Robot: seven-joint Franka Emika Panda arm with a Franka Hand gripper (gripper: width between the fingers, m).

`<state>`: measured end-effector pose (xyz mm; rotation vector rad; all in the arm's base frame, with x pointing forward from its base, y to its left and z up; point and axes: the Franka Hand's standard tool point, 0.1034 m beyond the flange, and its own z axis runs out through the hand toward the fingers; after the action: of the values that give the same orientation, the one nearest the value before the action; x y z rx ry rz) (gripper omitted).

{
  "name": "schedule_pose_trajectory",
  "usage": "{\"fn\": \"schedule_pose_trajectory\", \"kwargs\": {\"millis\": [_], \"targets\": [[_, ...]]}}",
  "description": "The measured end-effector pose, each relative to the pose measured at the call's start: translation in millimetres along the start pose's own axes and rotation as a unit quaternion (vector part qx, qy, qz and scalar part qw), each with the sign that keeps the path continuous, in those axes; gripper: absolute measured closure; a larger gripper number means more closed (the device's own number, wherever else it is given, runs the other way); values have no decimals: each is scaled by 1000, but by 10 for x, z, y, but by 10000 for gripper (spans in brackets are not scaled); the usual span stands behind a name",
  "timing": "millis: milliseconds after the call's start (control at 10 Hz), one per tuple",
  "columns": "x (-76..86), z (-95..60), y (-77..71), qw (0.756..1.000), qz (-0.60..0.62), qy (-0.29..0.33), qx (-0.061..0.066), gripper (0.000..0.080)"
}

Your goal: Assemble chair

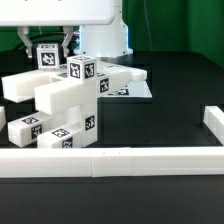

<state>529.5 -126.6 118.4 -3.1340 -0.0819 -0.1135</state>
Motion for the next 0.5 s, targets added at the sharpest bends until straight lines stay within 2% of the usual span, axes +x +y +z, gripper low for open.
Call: {"fn": "schedule_pose_trajectory", "kwargs": {"millis": [500], "targets": [[0,2,-3,1000,6,0,0,515]]}}
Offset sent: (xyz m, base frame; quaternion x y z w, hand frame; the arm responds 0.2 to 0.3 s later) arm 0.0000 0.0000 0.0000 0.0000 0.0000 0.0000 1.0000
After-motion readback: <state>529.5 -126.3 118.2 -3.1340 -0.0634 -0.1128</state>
